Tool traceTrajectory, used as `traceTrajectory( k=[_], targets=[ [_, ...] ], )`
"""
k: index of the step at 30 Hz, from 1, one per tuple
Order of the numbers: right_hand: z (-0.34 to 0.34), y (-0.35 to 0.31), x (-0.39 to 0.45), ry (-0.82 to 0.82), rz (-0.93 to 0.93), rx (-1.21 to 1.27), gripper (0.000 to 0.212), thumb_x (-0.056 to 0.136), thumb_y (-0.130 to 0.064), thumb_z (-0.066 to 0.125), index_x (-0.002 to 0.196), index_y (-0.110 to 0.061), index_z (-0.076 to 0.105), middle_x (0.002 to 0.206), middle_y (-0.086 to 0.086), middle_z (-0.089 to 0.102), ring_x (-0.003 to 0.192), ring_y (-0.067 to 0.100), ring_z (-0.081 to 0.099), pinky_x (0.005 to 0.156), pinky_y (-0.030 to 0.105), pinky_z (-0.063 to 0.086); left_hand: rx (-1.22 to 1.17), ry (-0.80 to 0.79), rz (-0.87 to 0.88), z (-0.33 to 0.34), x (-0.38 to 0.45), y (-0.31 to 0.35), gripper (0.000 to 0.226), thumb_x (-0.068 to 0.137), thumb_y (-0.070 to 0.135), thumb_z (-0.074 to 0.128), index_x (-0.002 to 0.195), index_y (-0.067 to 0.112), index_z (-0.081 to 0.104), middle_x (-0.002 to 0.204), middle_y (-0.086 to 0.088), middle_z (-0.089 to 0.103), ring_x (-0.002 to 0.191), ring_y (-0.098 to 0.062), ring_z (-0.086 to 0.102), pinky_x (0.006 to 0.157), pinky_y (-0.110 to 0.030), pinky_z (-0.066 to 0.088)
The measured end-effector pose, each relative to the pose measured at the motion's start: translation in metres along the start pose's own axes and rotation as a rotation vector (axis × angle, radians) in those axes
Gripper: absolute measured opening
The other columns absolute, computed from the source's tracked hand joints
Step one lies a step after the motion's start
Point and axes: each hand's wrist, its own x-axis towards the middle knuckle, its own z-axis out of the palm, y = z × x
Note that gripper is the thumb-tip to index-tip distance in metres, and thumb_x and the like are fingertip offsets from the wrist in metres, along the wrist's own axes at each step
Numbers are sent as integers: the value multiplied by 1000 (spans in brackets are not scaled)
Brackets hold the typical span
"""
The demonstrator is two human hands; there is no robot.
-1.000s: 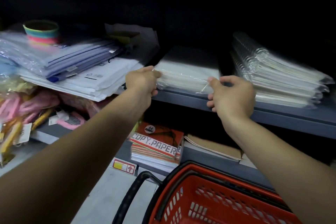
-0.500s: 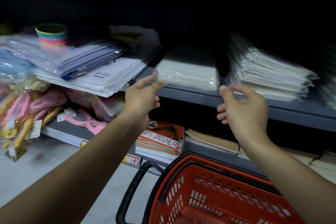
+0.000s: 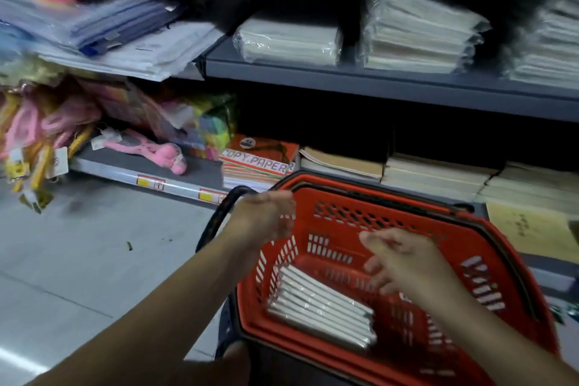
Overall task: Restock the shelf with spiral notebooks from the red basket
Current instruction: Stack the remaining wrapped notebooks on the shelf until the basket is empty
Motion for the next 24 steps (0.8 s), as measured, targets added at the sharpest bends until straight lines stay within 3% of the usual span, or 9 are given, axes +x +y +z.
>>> traceTrajectory(
  k=[2, 4, 8, 11, 13, 15, 19, 21, 24],
  targets=[
    [0, 32, 1, -9, 84, -32, 22, 93, -37, 67, 87, -17, 74, 75, 11, 75, 59, 20, 65, 58, 32, 52, 115, -10, -58, 3, 4, -24, 26, 95, -3, 54, 119, 0, 66, 97, -15, 67, 82, -28, 62, 59, -25, 52],
    [2, 60, 10, -28, 210, -20, 27, 93, -39, 66, 90, -13, 73, 84, 14, 75, 67, 21, 63, 63, 32, 51, 354, 11, -82, 5, 13, -49, 28, 95, -2, 54, 121, -5, 64, 92, -12, 65, 77, -25, 61, 59, -26, 52],
    [16, 98, 30, 11, 336, 6, 27, 92, -41, 67, 103, -17, 70, 95, 3, 67, 88, 24, 61, 80, 34, 50, 614, -16, -84, 22, 34, -79, 31, 96, 6, 54, 124, -4, 64, 111, -19, 70, 92, -30, 66, 79, -36, 52],
    [32, 111, 40, 14, 419, 16, 24, 93, -42, 66, 98, -18, 66, 90, -2, 65, 85, 20, 61, 82, 34, 51, 829, -63, -34, 33, 44, -90, 28, 94, 10, 54, 118, 4, 68, 116, -15, 71, 107, -33, 68, 78, -30, 50],
    [39, 113, 41, -26, 502, 68, 21, 94, -40, 65, 93, -18, 63, 87, 0, 64, 79, 18, 61, 71, 32, 53, 992, -131, 2, 32, 49, -99, 25, 95, 20, 54, 111, 12, 71, 107, -8, 73, 96, -27, 69, 76, -25, 50],
    [42, 115, 41, -51, 537, 93, 18, 95, -35, 65, 97, -18, 66, 90, 0, 66, 80, 18, 62, 69, 33, 54, 1157, -181, 8, 26, 51, -107, 24, 97, 28, 51, 102, 14, 70, 92, 0, 71, 81, -18, 65, 73, -23, 49],
    [44, 121, 42, -34, 572, 113, 18, 93, -31, 65, 101, -15, 69, 97, 3, 69, 97, 25, 64, 97, 44, 54, 1266, -226, 6, 17, 56, -116, 32, 98, 33, 45, 90, 11, 68, 70, 2, 63, 61, -10, 59, 54, -21, 41],
    [46, 120, 42, -13, 572, 134, 21, 92, -30, 64, 107, -16, 69, 105, 3, 69, 107, 27, 63, 102, 43, 51, 1291, -232, 29, 17, 57, -116, 36, 96, 34, 44, 84, 11, 69, 69, 0, 66, 59, -12, 60, 56, -22, 44],
    [47, 119, 39, 9, 590, 180, 14, 93, -25, 65, 100, -14, 69, 94, 2, 68, 91, 23, 63, 90, 40, 55, 1385, -253, 56, 21, 48, -116, 37, 91, 37, 39, 70, 15, 60, 63, 2, 61, 57, -13, 55, 70, -28, 51]
  ],
)
